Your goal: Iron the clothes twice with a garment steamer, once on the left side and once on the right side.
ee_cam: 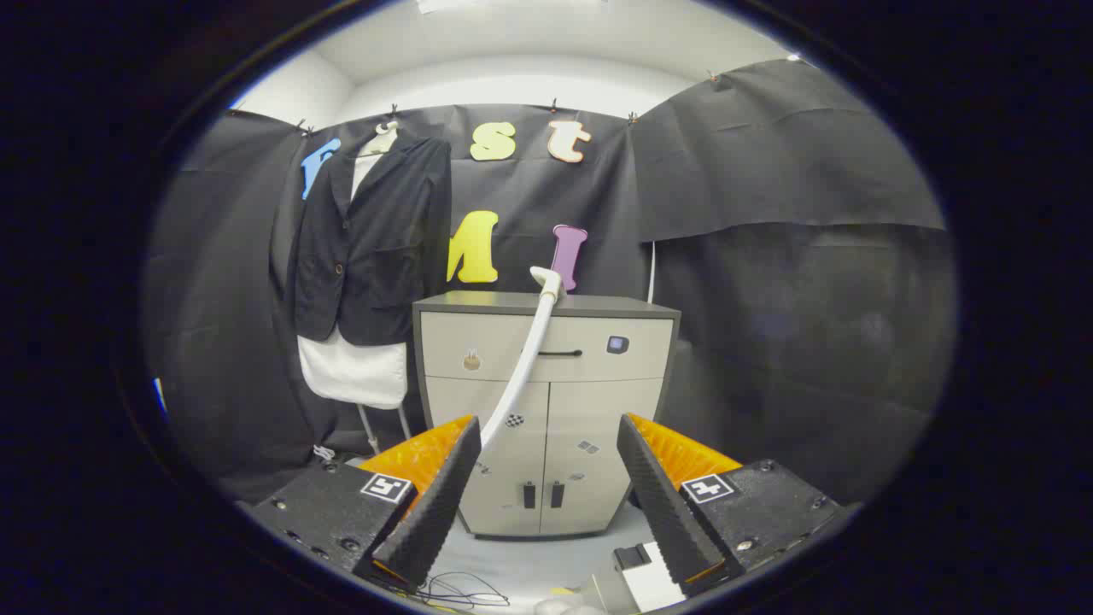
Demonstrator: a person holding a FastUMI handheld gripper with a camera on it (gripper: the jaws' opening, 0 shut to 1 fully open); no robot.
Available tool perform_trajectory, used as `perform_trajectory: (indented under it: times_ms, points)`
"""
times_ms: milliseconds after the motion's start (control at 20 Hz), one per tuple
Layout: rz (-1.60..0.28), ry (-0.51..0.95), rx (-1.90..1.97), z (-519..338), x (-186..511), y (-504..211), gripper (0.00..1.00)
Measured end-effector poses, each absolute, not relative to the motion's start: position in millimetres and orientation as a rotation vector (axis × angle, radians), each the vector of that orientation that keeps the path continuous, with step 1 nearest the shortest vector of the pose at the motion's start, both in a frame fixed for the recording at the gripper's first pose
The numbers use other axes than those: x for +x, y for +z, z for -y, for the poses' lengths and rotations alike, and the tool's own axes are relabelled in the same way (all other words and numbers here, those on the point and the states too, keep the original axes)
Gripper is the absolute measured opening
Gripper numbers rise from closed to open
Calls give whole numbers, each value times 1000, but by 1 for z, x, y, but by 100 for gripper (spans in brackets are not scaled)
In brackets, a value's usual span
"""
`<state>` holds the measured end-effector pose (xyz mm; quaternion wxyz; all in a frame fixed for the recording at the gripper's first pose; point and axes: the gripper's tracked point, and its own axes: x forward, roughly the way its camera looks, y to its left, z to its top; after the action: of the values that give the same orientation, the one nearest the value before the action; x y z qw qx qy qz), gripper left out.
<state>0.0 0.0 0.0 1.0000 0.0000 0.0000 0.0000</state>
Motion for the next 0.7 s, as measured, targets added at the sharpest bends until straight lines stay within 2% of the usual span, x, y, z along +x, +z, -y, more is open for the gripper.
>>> perform_trajectory:
  times_ms: [700]
  points:
    - [15, -13, -6, -3, 10, 22, 100]
